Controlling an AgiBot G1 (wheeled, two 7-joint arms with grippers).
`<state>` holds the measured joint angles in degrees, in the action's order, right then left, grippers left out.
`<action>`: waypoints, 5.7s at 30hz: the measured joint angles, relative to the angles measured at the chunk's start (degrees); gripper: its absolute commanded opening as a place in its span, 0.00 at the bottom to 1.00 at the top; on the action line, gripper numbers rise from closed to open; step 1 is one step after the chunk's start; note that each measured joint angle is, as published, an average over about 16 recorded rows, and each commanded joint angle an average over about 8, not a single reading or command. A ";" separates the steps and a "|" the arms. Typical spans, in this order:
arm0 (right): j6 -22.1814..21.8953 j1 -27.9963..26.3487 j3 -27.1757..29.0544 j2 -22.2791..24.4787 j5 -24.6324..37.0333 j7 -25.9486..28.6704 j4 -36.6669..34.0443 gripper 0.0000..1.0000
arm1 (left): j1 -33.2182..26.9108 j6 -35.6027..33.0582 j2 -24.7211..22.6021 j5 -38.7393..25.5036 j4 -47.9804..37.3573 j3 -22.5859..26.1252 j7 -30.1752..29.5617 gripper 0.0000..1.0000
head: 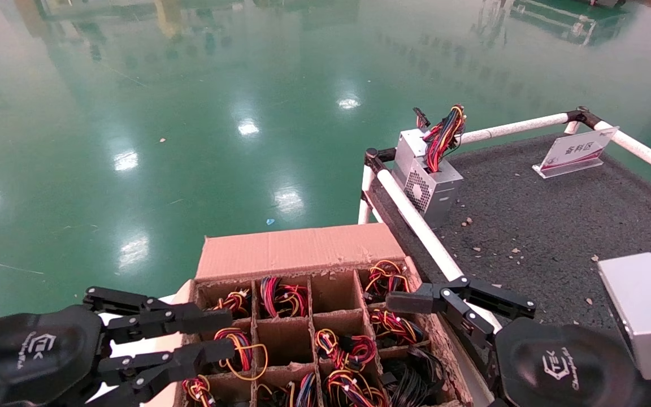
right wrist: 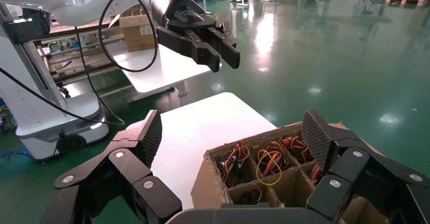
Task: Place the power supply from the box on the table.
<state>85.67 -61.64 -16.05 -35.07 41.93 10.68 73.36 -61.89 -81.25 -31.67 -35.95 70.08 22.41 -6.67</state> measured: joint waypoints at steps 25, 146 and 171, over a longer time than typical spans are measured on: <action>-2.15 -0.62 -1.87 -1.37 4.20 0.36 -0.37 1.00 | 0.00 0.00 0.00 0.00 0.00 0.00 0.00 1.00; -31.09 -23.20 -10.08 -26.69 35.67 70.81 3.22 0.00 | 0.00 0.00 0.00 0.00 0.00 0.00 0.00 1.00; -33.39 -49.68 3.14 -18.11 32.97 46.11 -42.65 0.00 | 0.00 0.00 0.00 0.00 0.00 0.00 0.00 1.00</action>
<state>52.27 -111.31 -12.91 -53.17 74.90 56.79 30.72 -61.89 -81.24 -31.67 -35.95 70.07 22.42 -6.67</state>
